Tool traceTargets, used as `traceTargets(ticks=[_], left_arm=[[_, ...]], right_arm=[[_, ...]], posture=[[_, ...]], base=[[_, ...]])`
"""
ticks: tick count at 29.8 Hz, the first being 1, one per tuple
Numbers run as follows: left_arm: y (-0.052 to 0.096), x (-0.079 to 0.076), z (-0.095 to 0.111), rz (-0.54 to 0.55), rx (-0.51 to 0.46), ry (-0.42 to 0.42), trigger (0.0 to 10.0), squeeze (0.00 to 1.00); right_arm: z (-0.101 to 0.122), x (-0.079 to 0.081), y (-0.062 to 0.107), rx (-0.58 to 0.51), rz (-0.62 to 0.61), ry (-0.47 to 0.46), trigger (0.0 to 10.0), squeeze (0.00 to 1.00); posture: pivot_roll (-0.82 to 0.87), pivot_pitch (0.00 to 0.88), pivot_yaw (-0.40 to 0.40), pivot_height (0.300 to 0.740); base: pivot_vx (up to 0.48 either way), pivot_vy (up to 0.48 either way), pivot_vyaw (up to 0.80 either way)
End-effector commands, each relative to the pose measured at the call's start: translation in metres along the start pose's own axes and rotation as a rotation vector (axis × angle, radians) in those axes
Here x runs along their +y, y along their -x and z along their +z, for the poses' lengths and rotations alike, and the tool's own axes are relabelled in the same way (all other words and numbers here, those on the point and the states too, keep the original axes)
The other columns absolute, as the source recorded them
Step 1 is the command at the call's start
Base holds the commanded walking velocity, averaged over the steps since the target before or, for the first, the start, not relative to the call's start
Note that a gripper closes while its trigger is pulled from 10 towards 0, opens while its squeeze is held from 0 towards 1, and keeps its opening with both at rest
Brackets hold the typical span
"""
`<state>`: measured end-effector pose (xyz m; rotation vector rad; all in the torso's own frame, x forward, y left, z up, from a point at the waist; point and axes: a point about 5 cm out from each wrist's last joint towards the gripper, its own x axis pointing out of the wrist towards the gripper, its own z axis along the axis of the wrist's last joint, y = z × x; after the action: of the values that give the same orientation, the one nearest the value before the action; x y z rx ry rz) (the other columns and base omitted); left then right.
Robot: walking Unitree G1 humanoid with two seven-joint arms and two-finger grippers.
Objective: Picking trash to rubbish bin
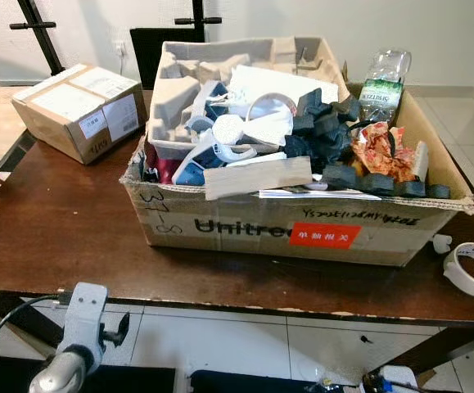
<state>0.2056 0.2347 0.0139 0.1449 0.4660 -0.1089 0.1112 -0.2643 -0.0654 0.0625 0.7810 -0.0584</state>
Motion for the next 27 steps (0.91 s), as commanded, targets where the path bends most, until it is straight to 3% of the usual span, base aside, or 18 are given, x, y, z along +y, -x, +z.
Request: traceTargets(ticks=[1,6,11,18,21,27], left_arm=[[0.007,0.006,-0.001,0.006,0.031,-0.03,10.0,0.0],[0.026,0.012,-0.002,0.036,0.075,-0.066,10.0,0.0],[0.051,0.015,0.001,0.106,0.069,0.005,10.0,0.0],[0.077,-0.001,0.015,0.113,0.029,0.036,10.0,0.0],[0.09,-0.01,0.031,0.082,-0.032,0.039,10.0,0.0],[0.091,-0.006,0.048,0.066,-0.086,0.037,10.0,0.0]], right_arm=[[-0.002,0.0,0.002,0.01,0.011,-0.003,10.0,0.0],[-0.008,-0.003,0.008,0.032,0.017,-0.001,10.0,0.0],[-0.014,-0.005,0.013,0.056,0.015,-0.002,10.0,0.0],[-0.016,-0.016,0.024,0.033,-0.013,-0.003,10.0,0.0],[-0.009,-0.028,0.044,-0.021,-0.019,0.005,10.0,0.0],[0.003,-0.033,0.058,-0.054,0.034,0.004,10.0,0.0]], posture=[[0.03,0.145,0.05,0.74],[0.03,0.147,0.052,0.74],[0.03,0.15,0.055,0.74],[0.05,0.154,0.05,0.74],[0.06,0.154,0.038,0.74],[0.05,0.155,0.046,0.74]], base=[[0.0,0.0,0.0],[0.0,0.0,0.0],[0.0,0.0,0.0],[0.0,0.0,0.0],[0.0,0.0,0.0],[0.0,0.0,0.0]])
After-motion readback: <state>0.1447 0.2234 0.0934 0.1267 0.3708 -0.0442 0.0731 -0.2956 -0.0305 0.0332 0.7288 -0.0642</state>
